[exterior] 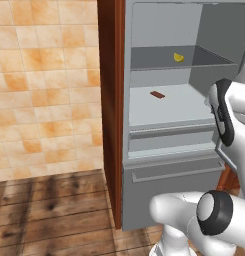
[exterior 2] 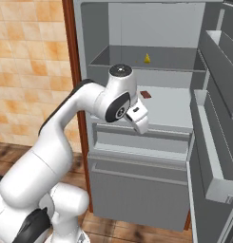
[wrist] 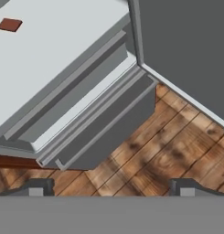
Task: Take the lemon wedge from the fridge and place it on the plate with fish on the dining counter.
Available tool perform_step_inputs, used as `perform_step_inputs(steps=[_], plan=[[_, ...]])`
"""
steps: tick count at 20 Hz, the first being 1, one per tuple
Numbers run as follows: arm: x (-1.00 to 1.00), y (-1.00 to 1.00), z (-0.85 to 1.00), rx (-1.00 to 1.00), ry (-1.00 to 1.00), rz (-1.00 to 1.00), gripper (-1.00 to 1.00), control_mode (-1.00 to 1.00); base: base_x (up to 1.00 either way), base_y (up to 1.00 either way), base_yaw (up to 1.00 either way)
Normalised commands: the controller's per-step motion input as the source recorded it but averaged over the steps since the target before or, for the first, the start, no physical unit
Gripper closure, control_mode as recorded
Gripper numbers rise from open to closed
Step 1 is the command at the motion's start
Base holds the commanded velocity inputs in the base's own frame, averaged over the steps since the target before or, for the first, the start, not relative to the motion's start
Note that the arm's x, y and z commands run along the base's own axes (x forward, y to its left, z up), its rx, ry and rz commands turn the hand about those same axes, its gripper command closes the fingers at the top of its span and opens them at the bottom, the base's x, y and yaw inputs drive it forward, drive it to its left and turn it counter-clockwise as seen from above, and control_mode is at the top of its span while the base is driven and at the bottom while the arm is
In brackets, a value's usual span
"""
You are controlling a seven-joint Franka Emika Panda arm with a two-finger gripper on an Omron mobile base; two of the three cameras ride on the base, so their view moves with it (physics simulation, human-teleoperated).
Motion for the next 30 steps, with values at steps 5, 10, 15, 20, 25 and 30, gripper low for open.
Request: perform_step_inputs(steps=[5, 10, 15, 20, 25, 30], plan=[[0.00, -0.06, 0.00, 0.00, 0.00, 0.00, -1.00, -1.00, 0.00, 0.00, 0.00], [0.00, -0.26, -0.03, 0.00, -0.02, 0.01, -1.00, 1.00, 0.09, -0.24, 0.00], [0.00, 0.00, 0.00, 0.00, 0.00, 0.00, -1.00, 1.00, 0.53, -0.16, 0.00], [0.00, 0.00, 0.00, 0.00, 0.00, 0.00, -1.00, 1.00, -0.18, 0.25, 0.16], [0.00, 0.00, 0.00, 0.00, 0.00, 0.00, -1.00, 1.00, 0.01, -0.13, 0.20], [0.00, 0.00, 0.00, 0.00, 0.00, 0.00, -1.00, 1.00, 0.44, -0.33, 0.03]])
